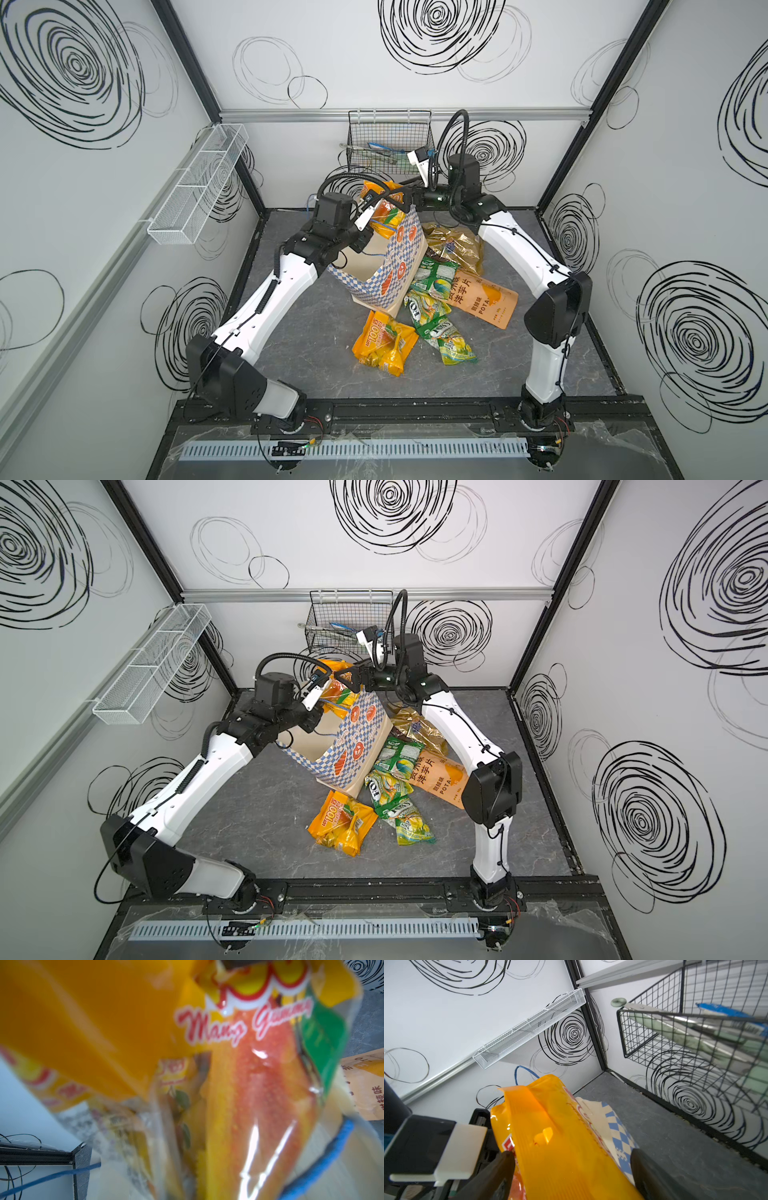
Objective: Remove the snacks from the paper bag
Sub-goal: 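Grasp the yellow gummy bag with the right gripper from the left gripper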
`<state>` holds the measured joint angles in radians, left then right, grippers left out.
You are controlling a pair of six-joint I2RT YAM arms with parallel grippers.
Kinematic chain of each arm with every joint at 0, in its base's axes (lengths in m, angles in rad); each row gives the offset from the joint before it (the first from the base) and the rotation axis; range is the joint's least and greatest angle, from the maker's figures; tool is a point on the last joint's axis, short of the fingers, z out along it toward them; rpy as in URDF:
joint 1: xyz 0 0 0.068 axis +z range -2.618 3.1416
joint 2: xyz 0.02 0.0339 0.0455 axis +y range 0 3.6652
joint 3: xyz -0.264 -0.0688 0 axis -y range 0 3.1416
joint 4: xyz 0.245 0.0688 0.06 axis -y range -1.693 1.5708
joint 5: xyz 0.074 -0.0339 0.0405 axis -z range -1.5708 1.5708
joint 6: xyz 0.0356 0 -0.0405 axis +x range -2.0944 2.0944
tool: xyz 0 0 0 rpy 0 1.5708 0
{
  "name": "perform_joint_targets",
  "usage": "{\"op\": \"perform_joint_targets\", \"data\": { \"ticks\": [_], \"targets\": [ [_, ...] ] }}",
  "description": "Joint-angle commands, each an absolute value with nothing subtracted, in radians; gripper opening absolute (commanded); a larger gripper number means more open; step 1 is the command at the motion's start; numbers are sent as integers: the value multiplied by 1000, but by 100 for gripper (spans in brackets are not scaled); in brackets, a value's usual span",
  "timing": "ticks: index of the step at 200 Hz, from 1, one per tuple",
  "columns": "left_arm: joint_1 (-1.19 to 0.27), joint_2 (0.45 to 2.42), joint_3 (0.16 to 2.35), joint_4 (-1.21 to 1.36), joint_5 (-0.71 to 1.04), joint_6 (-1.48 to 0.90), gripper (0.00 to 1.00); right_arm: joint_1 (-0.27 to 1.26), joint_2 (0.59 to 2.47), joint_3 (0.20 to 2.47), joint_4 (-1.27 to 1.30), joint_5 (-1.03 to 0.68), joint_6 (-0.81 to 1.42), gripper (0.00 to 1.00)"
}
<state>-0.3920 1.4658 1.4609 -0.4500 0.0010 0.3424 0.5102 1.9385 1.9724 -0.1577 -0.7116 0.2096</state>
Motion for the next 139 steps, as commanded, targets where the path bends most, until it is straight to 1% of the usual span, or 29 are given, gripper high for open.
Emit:
{"op": "perform_joint_targets", "data": {
  "ticks": [1, 8, 30, 46, 49, 52, 56, 62, 70, 76, 90, 113, 139],
  "targets": [
    [-395, 1471, 1544, -311, 29, 333, 0, 519, 1942, 2005, -161, -758, 213, 82],
    [-395, 1476, 1550, -316, 28, 331, 0, 519, 1942, 2006, -157, -755, 213, 76],
    [-396, 1488, 1560, -320, 19, 323, 0, 517, 1952, 2023, -152, -748, 219, 49],
    [-397, 1488, 1557, -312, 3, 312, 0, 517, 1967, 2051, -164, -735, 226, 33],
    [-397, 1487, 1556, -312, 1, 310, 2, 517, 1972, 2057, -166, -732, 227, 29],
    [-397, 1487, 1555, -309, -3, 308, 8, 516, 1976, 2063, -167, -731, 230, 27],
    [-396, 1485, 1554, -308, -8, 305, 14, 516, 1980, 2070, -169, -729, 232, 23],
    [-397, 1484, 1553, -309, -17, 301, 25, 515, 1988, 2082, -170, -722, 239, 19],
    [-399, 1481, 1556, -316, -33, 294, 41, 514, 1998, 2097, -171, -711, 251, 16],
    [-401, 1478, 1559, -327, -46, 292, 50, 514, 2007, 2107, -168, -700, 259, 14],
    [-409, 1467, 1567, -354, -79, 292, 64, 512, 2018, 2119, -147, -666, 284, 12],
    [-435, 1440, 1584, -408, -106, 297, 81, 511, 2038, 2145, -102, -620, 333, 10],
    [-453, 1413, 1616, -490, -48, 269, 89, 511, 2103, 2280, -130, -607, 405, 6]
  ]
}}
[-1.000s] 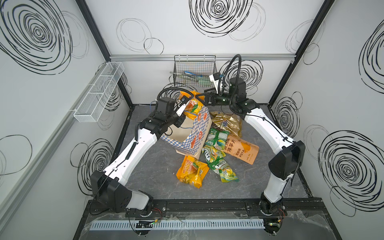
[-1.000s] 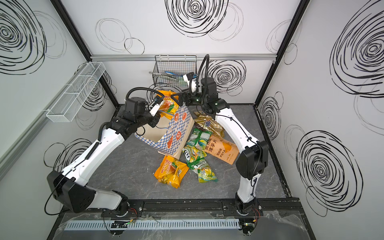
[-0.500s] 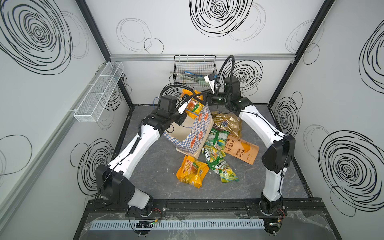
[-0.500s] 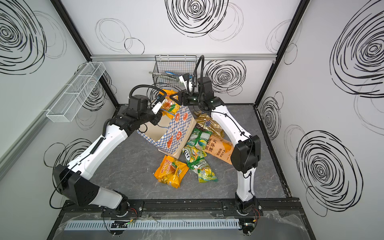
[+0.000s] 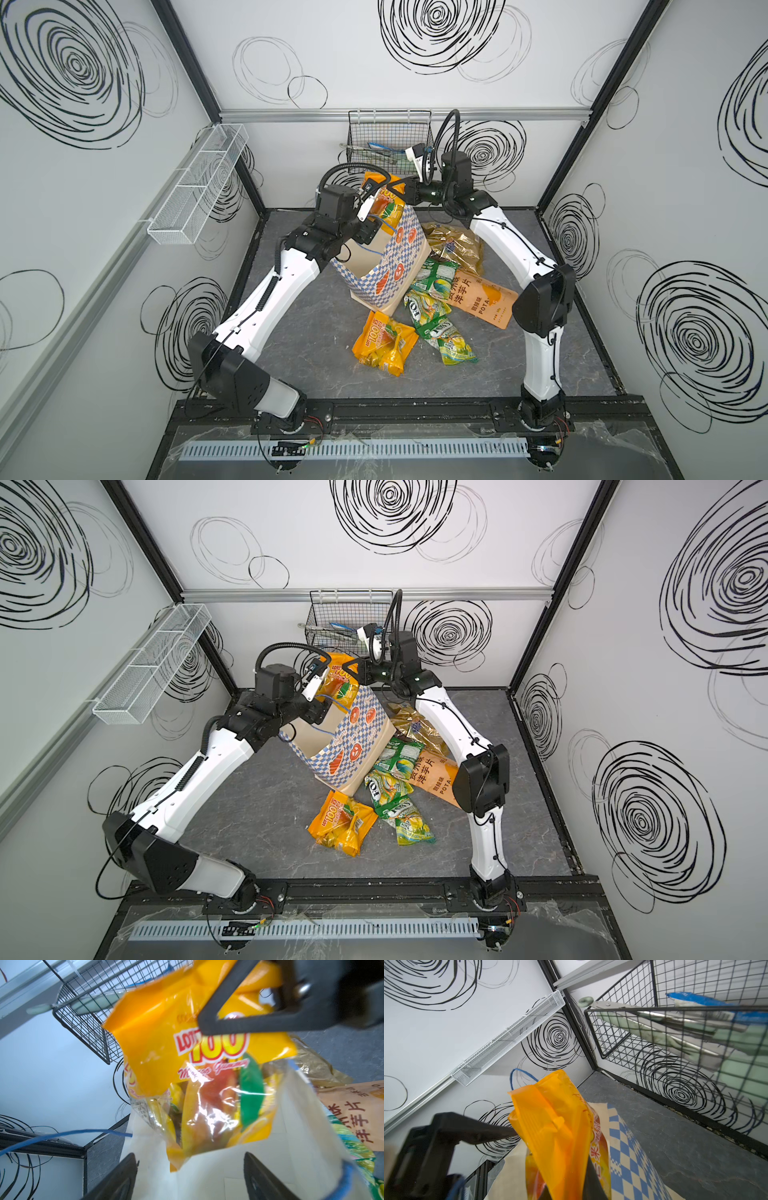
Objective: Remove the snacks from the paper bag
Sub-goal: 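Grasp the yellow gummy bag with the right gripper from the left gripper, then carry the gummy bag down with the right gripper while left gripper draws back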
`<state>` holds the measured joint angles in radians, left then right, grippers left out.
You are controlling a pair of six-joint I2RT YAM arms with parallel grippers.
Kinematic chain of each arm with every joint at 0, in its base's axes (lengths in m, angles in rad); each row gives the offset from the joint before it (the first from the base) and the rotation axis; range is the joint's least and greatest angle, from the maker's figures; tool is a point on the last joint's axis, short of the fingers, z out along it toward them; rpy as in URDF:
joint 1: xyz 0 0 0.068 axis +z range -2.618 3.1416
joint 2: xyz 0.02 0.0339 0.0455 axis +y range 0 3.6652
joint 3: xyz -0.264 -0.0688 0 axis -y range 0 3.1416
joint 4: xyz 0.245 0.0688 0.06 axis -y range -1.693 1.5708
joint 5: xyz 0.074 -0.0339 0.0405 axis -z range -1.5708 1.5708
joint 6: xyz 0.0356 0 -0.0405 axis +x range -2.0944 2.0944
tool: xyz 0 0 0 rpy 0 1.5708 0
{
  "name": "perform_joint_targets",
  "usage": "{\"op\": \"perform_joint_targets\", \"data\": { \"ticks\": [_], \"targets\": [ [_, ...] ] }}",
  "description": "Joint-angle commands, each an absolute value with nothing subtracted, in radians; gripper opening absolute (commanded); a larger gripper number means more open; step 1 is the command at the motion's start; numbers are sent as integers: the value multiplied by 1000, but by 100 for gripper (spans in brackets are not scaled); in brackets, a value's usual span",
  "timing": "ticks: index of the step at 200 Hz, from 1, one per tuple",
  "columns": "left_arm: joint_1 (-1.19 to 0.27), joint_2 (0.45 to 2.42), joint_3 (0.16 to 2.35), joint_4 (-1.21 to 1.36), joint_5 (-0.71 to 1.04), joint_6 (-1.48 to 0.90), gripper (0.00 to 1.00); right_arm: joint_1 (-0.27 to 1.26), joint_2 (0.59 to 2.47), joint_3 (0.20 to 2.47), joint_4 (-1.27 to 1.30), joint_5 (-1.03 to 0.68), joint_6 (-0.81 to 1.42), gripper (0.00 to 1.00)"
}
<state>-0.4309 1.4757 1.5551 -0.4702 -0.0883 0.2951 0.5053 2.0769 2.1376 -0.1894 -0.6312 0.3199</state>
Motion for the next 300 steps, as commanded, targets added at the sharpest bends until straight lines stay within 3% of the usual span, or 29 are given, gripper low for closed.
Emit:
{"op": "perform_joint_targets", "data": {
  "ticks": [1, 27, 37, 139, 183, 200, 255, 300],
  "targets": [
    [-453, 1413, 1617, -494, -44, 266, 89, 512, 2107, 2286, -131, -607, 407, 6],
    [-453, 1401, 1665, -585, 73, 205, 100, 515, 2144, 2365, -119, -613, 481, 7],
    [-453, 1401, 1685, -611, 102, 178, 96, 516, 2140, 2366, -101, -614, 506, 7],
    [-499, 1255, 1677, -581, 172, -45, 96, 508, 2048, 2513, -7, -544, 567, 8],
    [-496, 1159, 1609, -577, 115, -93, 96, 450, 1882, 2492, -128, -511, 533, 10],
    [-493, 1099, 1546, -545, 106, -122, 96, 400, 1743, 2346, -167, -511, 521, 11],
    [-489, 877, 1277, -427, 47, -135, 96, 174, 1162, 1475, 1, -521, 630, 11],
    [-487, 718, 1030, -394, -29, -160, 96, 120, 902, 934, -8, -604, 705, 12]
  ]
}}
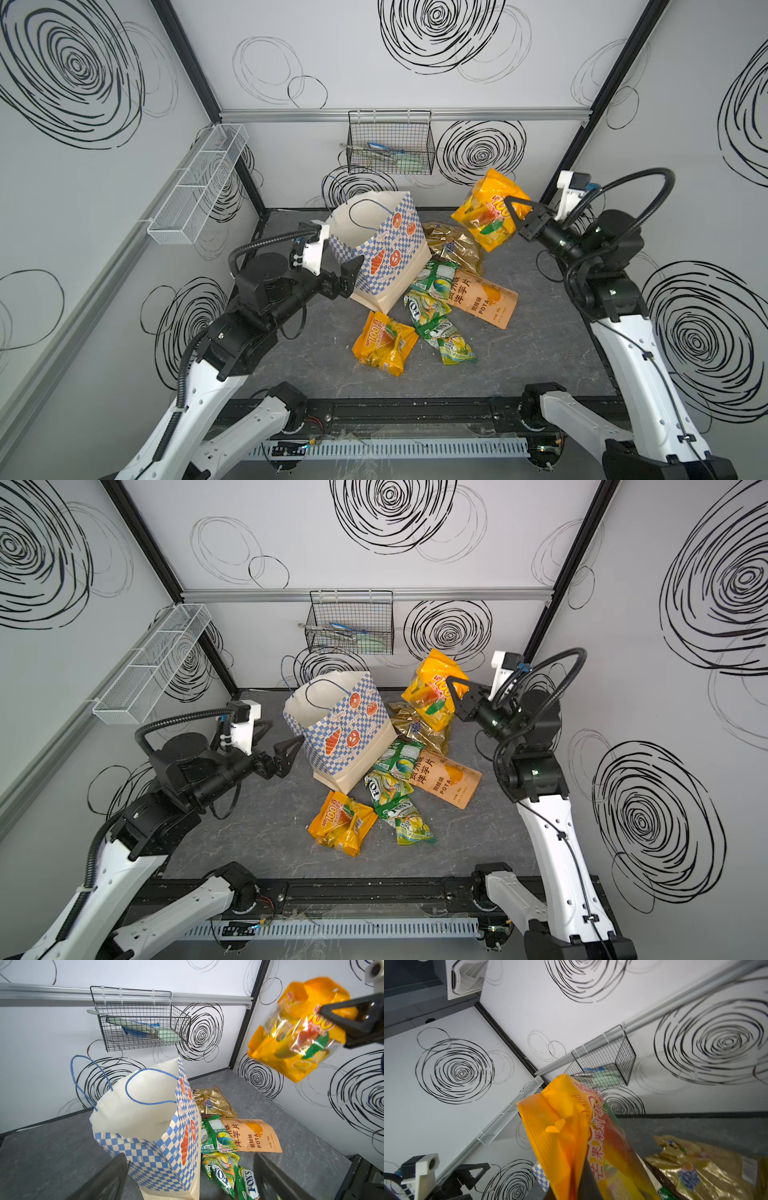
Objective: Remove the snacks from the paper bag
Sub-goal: 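Carry the gummy bag down with the right gripper while left gripper draws back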
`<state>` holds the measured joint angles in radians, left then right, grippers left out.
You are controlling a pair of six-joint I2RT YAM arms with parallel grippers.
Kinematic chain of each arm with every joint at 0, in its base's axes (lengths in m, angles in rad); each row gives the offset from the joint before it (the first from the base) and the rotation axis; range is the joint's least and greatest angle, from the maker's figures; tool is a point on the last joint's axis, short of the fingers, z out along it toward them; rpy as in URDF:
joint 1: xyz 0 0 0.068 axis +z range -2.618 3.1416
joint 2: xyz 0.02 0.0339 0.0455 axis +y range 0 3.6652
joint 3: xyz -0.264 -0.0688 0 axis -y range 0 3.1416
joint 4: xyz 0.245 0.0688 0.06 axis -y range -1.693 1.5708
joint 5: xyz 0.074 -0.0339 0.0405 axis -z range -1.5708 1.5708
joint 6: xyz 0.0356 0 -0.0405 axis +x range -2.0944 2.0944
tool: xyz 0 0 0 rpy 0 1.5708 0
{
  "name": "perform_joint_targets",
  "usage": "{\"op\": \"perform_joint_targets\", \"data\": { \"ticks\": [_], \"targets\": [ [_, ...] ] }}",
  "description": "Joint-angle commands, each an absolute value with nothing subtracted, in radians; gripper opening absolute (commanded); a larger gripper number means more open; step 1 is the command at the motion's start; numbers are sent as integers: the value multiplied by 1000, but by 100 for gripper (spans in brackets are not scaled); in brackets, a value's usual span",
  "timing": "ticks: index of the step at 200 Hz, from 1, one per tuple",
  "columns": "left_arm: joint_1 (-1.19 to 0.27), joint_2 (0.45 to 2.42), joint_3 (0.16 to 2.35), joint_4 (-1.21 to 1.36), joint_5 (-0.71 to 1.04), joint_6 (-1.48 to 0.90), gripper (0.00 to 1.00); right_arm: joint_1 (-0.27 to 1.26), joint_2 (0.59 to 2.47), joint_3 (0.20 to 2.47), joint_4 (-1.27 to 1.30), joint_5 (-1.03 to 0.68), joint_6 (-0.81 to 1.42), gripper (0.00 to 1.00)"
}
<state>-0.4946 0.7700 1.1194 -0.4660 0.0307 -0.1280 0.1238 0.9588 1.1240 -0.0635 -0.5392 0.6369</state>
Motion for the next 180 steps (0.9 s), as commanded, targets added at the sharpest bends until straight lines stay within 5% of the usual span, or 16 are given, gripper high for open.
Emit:
{"op": "perform_joint_targets", "data": {
  "ticks": [1, 39, 88, 146, 180],
  "targets": [
    [-487, 715, 1025, -394, -31, -161, 96, 121, 898, 923, -8, -606, 706, 12],
    [-485, 624, 889, -387, -82, -185, 96, 118, 827, 607, 6, -607, 703, 11],
    [-485, 601, 799, -345, -128, -222, 96, 112, 911, 467, 82, -549, 642, 15],
    [-475, 554, 694, -275, -267, -287, 96, 111, 943, 471, 7, -489, 604, 59],
    [-439, 513, 602, -144, -376, -404, 96, 80, 866, 529, -97, -229, 563, 96]
  ]
}}
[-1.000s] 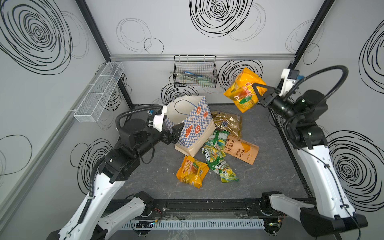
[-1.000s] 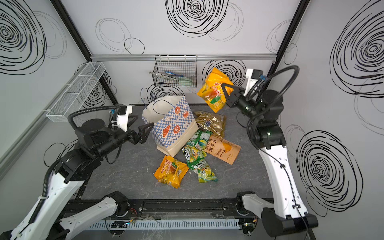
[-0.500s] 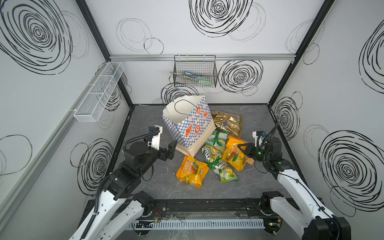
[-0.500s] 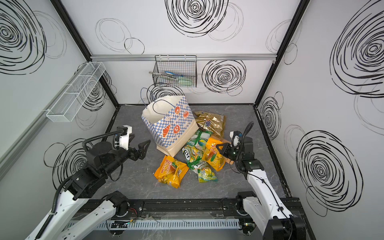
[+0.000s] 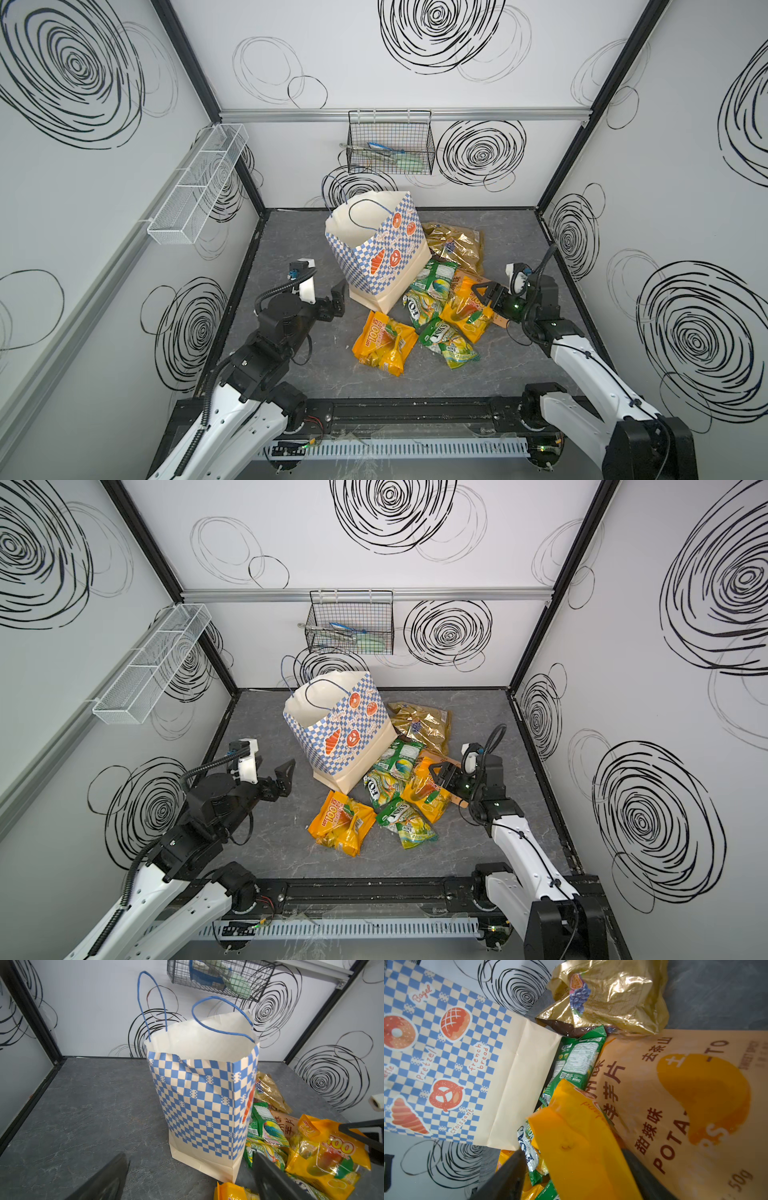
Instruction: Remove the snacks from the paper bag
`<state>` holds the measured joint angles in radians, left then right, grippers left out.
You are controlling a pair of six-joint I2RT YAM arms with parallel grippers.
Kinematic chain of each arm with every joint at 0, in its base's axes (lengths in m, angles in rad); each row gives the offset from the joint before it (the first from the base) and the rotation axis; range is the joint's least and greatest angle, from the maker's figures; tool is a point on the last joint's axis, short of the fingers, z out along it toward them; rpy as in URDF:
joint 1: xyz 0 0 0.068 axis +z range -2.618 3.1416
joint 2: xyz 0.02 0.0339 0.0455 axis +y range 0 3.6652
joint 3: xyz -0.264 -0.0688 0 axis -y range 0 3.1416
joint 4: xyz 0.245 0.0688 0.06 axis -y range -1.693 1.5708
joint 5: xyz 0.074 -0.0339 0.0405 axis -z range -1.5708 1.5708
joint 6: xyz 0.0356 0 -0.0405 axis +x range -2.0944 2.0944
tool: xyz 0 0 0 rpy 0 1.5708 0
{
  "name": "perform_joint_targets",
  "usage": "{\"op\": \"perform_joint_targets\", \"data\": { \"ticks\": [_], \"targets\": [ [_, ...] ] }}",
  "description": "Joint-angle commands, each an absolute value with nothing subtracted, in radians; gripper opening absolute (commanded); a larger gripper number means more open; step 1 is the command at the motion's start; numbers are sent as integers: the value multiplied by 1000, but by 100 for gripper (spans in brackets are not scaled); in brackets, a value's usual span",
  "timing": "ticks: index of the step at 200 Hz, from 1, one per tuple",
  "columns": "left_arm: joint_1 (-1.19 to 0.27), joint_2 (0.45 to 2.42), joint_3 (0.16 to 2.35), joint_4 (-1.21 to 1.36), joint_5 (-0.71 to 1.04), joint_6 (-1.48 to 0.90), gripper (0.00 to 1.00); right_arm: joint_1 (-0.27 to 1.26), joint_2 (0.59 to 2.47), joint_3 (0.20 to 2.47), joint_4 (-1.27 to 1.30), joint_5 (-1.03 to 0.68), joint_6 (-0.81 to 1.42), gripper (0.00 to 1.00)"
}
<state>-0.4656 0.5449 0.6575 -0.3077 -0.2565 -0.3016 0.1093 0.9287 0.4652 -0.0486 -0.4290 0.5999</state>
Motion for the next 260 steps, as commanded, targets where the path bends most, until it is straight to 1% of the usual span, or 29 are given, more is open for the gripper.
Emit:
{"op": "perform_joint_targets", "data": {
  "ticks": [1, 3, 8, 26, 37, 61, 68, 80, 89, 103, 113, 129, 144, 157, 179, 193, 214, 238, 260],
  "targets": [
    [-437, 511, 598, -140, -381, -406, 96, 78, 864, 530, -98, -222, 562, 97],
    [-433, 509, 589, -127, -390, -411, 96, 73, 860, 531, -95, -210, 562, 100],
    [-424, 500, 564, -93, -405, -415, 96, 60, 849, 532, -82, -186, 561, 98],
    [-383, 482, 476, 57, -415, -381, 96, -20, 844, 542, -5, -189, 543, 97],
    [-358, 482, 426, 138, -475, -375, 96, -63, 865, 557, 28, -163, 529, 97],
    [-287, 508, 335, 284, -596, -366, 96, -157, 971, 600, 81, -119, 517, 97],
    [-260, 521, 317, 318, -596, -356, 96, -180, 1010, 612, 91, -134, 522, 97],
    [-206, 551, 302, 368, -548, -319, 96, -194, 1072, 636, 98, -183, 516, 97],
    [-170, 575, 310, 377, -512, -295, 96, -186, 1114, 653, 102, -257, 496, 97],
    [-170, 604, 324, 387, -536, -242, 96, -150, 1172, 665, 52, -361, 519, 98],
    [-163, 618, 327, 397, -528, -231, 96, -97, 1205, 635, 40, -382, 531, 99],
    [-147, 630, 327, 400, -503, -252, 96, -11, 1224, 535, 79, -370, 569, 99],
    [-137, 632, 321, 389, -492, -283, 96, 30, 1210, 445, 135, -379, 613, 99],
    [-135, 636, 312, 389, -493, -295, 96, 45, 1193, 411, 161, -416, 624, 99],
    [-124, 669, 318, 388, -498, -313, 96, 46, 1151, 469, 69, -456, 611, 98],
    [-117, 699, 327, 393, -511, -322, 96, 36, 1094, 531, 22, -453, 592, 98],
    [-109, 762, 323, 449, -554, -323, 96, -13, 1013, 588, 36, -381, 597, 97],
    [-96, 851, 313, 541, -596, -312, 96, -97, 951, 562, 142, -178, 578, 97],
    [-95, 952, 312, 657, -611, -248, 96, -154, 981, 505, 261, -1, 499, 97]
  ]
}}
